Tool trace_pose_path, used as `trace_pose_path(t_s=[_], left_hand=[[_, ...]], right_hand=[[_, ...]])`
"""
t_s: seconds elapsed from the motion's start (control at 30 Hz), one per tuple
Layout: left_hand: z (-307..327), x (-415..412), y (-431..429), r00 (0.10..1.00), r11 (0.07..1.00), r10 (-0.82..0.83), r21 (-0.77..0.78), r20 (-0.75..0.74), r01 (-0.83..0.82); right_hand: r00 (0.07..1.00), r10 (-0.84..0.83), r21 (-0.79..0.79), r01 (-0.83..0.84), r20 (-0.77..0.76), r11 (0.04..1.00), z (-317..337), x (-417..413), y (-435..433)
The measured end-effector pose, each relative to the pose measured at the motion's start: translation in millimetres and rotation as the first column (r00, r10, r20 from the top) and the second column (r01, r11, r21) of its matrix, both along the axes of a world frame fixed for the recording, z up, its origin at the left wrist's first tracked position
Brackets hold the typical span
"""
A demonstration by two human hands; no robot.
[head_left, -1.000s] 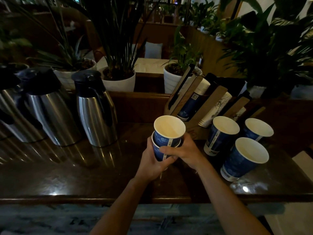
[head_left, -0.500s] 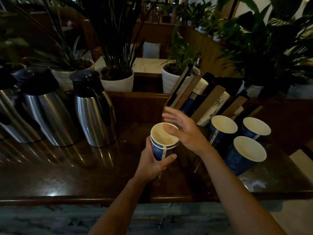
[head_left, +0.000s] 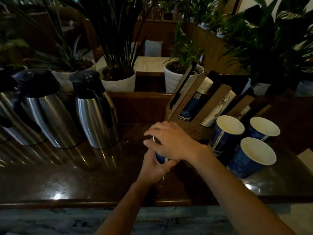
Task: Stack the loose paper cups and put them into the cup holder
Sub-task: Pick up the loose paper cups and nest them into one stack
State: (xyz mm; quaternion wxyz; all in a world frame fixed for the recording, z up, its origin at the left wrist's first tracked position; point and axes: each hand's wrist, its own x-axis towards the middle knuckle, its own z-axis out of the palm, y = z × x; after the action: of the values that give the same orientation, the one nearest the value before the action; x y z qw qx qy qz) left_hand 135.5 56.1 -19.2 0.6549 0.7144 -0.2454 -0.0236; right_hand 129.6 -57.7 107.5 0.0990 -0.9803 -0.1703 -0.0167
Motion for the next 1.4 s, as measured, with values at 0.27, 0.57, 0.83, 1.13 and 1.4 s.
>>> trace_pose_path(t_s=[0.27, 0.57, 0.83, 1.13, 1.4], left_hand=[[3, 5, 2, 0.997, 1.0, -0.025, 0.0, 0.073, 0.025], [18, 6, 1, 0.987, 0.995, -0.071, -0.056, 0.142, 0.08], [-10, -3, -5, 0.998, 0.996, -0.026, -0.091, -0.065, 0.02], [-4, 0, -9, 1.0, 0.999, 0.011, -0.046, 0.023, -0.01], [-5, 3, -7, 0.999, 0.995, -0.017, -0.098, -0.043, 0.013]], right_hand=[[0.999, 0.02, -0.001, -0.02, 0.03, 1.0, 1, -2, 0], [0.996, 0.075, -0.041, -0.073, 0.05, 0.997, 5, -2, 0], [1.0, 0.007, 0.002, -0.007, -0.017, 1.0, 4, -1, -1], [0.996, 0.015, -0.047, -0.011, 0.088, 0.999, 4, -20, -2], [0.998, 0.044, -0.065, -0.047, -0.037, 0.997, 11, -5, -1]])
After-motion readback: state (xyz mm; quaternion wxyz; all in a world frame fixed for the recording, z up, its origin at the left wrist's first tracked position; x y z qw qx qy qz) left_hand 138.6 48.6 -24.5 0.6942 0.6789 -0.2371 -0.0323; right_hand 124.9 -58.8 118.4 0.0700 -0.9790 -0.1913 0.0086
